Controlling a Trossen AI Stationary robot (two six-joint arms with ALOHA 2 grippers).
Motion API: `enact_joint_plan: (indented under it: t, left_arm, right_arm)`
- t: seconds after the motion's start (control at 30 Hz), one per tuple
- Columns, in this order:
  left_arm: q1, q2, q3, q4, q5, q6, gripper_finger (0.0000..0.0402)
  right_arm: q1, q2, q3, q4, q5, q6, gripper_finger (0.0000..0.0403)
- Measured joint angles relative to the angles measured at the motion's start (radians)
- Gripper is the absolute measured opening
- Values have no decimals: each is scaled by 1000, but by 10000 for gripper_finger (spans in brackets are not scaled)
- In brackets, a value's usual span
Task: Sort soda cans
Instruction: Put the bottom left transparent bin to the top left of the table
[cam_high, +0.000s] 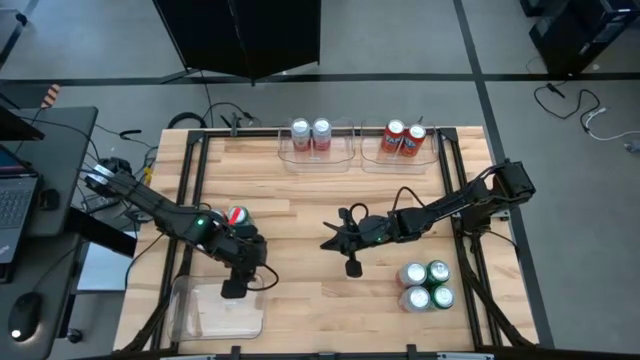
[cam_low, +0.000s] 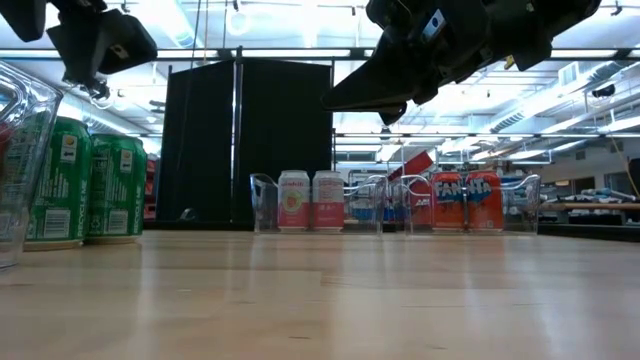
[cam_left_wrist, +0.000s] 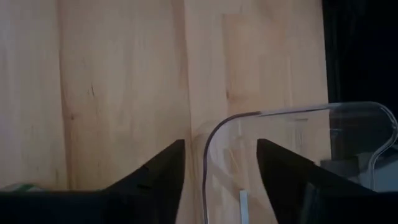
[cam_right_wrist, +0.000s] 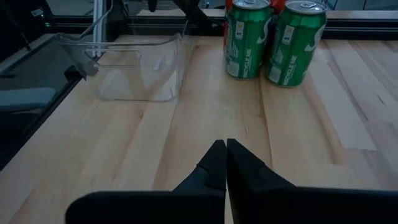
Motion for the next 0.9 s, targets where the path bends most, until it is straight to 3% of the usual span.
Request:
enact_joint_plan:
  t: [0.2,0.57,0.73,0.9]
  left_arm:
    - [0,15,-5,12,10,6,228]
    - [0,103,-15,12,39,59,219]
    - [0,133,-15,14,37,81,180]
    - [2,153,-15,20,9,121,93]
  right_arm:
    - [0,1,0,-6,0,0,0]
    - [0,1,0,-16,0,0,0]
    - [0,1,0,-16,0,0,0]
    - [0,1,0,-16,0,0,0]
